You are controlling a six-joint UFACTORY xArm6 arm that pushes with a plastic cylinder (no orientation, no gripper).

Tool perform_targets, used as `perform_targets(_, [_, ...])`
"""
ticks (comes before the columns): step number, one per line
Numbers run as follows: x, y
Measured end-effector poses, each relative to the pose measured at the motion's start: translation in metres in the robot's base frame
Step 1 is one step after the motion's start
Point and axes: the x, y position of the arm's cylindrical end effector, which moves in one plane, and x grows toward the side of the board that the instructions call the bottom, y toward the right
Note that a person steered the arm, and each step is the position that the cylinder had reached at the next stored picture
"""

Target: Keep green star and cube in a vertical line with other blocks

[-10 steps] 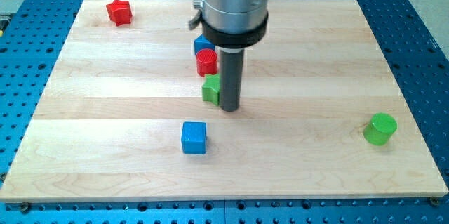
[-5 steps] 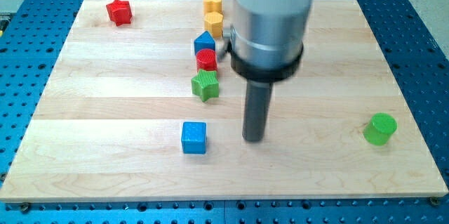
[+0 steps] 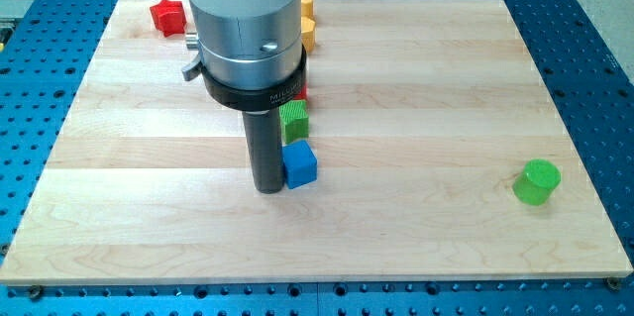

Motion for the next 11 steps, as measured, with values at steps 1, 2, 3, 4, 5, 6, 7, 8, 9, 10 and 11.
perform_targets(1, [0.019,0.024])
perform_targets(2, [0.024,0.048])
perform_targets(3, [0.024,0.040])
perform_targets(4, [0.022,0.020])
perform_targets(5, [0.037,0.081])
perform_targets(6, [0.015,0.089])
perform_targets(7, [0.005,0.046])
perform_targets(8, [0.005,0.030])
perform_targets(9, [0.007,0.011])
perform_targets(10, [-0.013,-0.038])
perform_targets(11, [-0.032,-0.052])
